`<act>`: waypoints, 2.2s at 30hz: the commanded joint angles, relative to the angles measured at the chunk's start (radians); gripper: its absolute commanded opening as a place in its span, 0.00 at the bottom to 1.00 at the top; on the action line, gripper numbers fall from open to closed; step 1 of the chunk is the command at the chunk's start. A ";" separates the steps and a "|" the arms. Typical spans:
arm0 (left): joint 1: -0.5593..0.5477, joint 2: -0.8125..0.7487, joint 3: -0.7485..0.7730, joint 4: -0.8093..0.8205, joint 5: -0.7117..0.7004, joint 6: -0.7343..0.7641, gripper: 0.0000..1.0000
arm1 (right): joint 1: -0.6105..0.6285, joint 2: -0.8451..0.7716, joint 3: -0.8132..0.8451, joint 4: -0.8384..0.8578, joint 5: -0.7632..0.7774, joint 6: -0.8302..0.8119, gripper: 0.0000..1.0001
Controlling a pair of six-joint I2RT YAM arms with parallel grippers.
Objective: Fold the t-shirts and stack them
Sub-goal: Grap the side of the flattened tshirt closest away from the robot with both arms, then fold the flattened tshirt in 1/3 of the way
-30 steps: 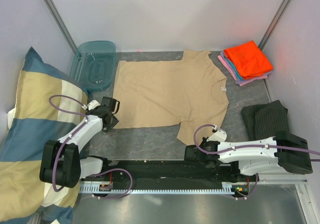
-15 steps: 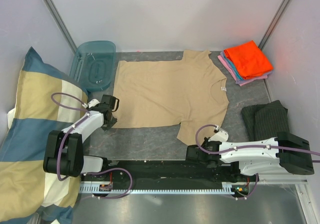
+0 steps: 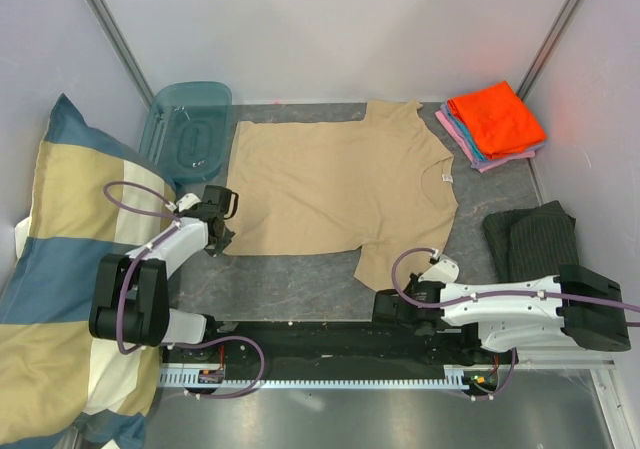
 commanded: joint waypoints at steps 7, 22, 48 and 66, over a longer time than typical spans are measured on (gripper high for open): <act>0.007 -0.204 0.044 -0.003 0.036 0.130 0.02 | -0.007 -0.041 0.320 -0.417 0.255 0.037 0.00; 0.009 -0.146 0.128 -0.023 0.004 0.132 0.02 | -0.174 -0.187 0.367 -0.507 0.386 -0.055 0.00; 0.016 0.053 0.380 -0.017 -0.051 0.130 0.02 | -0.593 0.001 0.394 -0.069 0.466 -0.632 0.00; 0.018 0.159 0.416 0.021 -0.041 0.124 0.02 | -0.843 0.142 0.429 0.300 0.285 -1.084 0.00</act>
